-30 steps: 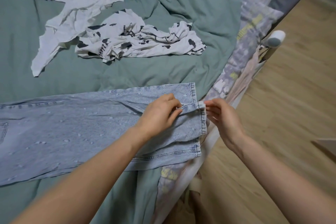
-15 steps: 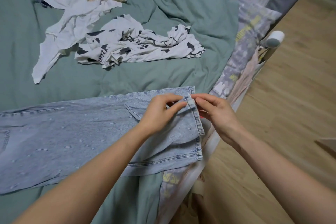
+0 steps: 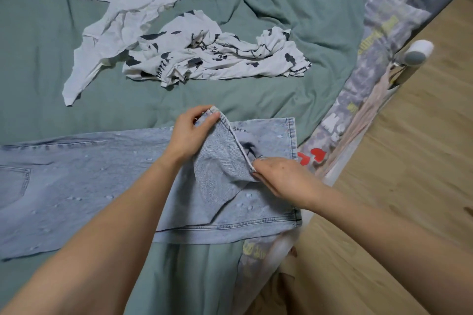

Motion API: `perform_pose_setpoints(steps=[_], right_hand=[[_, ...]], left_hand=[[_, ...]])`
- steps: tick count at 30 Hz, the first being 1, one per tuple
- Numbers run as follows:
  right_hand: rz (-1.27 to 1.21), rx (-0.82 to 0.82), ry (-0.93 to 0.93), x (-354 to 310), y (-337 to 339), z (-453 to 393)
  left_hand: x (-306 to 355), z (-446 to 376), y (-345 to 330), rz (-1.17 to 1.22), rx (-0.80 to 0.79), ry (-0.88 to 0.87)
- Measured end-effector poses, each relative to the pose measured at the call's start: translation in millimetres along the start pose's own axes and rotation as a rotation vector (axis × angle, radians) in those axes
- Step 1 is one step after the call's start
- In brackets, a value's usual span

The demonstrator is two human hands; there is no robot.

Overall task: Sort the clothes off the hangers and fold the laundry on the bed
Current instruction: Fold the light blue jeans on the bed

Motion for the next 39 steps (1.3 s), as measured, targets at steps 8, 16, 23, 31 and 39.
perform_pose_setpoints(steps=[8,16,23,31,39], right_hand=[[0.344,0.166,0.222,-17,10,-3],[-0.824,0.388,-0.307,1,47,-13],[0.186,0.225,0.363,-72,56,9],[-0.495,0.384,-0.293,-3,73,18],[-1.141,0.191,-0.404,-11,57,-1]], left_hand=[[-6,9,31,0.196,0.241,0.205],[-25,28,40,0.323,0.336,0.453],[9,26,56,0.424,0.259,0.331],[37,22,48,0.451,0.117,0.266],[15,33,62,0.334,0.228,0.333]])
Point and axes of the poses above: each hand's wrist, its own z-axis away from the middle knuckle, its own y-axis out of the back of the hand, x = y × z, the point moved 5 cm from there along -z, towards the middle knuckle, and after that the axes turned 7 degrees about -x, right-handed, at the moved point
